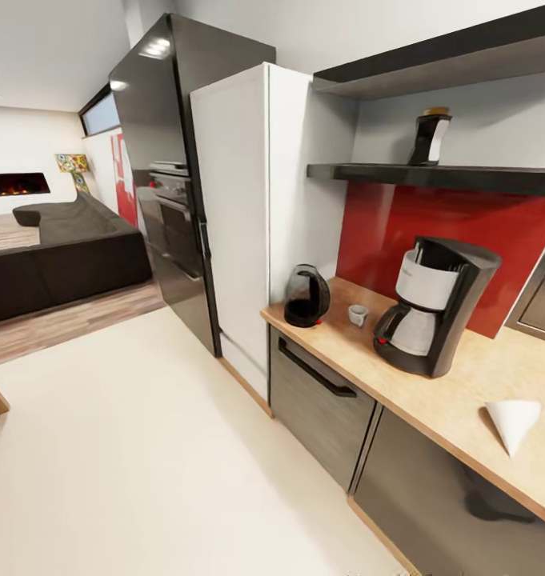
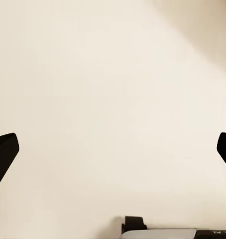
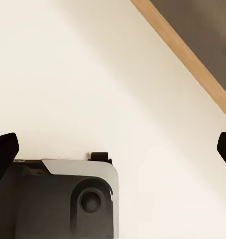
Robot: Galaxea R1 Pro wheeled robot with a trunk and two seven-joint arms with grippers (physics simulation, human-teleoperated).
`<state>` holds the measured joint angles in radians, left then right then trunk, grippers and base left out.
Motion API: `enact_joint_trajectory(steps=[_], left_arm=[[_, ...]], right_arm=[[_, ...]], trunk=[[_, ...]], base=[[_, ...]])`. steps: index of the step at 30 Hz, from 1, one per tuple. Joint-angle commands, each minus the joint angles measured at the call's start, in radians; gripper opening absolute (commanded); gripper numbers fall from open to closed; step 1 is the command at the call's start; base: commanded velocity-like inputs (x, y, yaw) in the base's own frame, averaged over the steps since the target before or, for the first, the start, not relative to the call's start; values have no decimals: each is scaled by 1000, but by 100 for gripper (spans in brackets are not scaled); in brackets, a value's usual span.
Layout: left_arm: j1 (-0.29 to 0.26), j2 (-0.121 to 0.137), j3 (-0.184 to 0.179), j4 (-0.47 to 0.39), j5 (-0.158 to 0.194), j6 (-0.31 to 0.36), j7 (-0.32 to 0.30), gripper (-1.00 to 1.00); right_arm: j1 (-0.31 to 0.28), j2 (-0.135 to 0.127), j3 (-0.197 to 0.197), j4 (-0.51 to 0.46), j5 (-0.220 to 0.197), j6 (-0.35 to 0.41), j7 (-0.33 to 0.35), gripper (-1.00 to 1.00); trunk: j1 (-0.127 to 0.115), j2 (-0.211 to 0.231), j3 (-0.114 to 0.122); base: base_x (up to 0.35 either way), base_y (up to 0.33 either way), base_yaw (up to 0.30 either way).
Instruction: Set up a coffee station on the kitchen countertop: keep the coffee maker on the countertop, move the bottle of coffee from the kitchen shelf to the counter next to the coffee maker, place a paper coffee filter on top of the coffee maker, put the saucer next to the coffee maker with the coffee cup on the saucer, and place the electric kettle next to the coffee maker.
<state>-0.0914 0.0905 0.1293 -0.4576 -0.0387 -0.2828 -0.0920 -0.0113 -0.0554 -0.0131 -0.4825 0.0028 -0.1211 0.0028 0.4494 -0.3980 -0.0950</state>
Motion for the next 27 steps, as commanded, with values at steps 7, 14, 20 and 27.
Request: enact_joint_trajectory(steps=[7,14,20,27], left_arm=[[-1,0,10,0,-4,-2,-9,100],[-1,-1,12,0,-2,-1,-8,100],[-1,-2,13,0,5,-1,-8,100],[-1,-3,12,0,3,-1,-8,100]], right_arm=[[-1,0,-2,1,0,-3,0,100],[-1,0,-2,1,0,-3,0,100],[-1,0,-2,1,0,-3,-1,100],[-1,0,-2,1,0,-3,-1,100]], trunk=[[1,-2,1],[1,-2,3],[1,-2,3],[1,-2,3]], base=[[6,6,-291],[1,1,-291],[0,0,-294],[0,0,-296]])
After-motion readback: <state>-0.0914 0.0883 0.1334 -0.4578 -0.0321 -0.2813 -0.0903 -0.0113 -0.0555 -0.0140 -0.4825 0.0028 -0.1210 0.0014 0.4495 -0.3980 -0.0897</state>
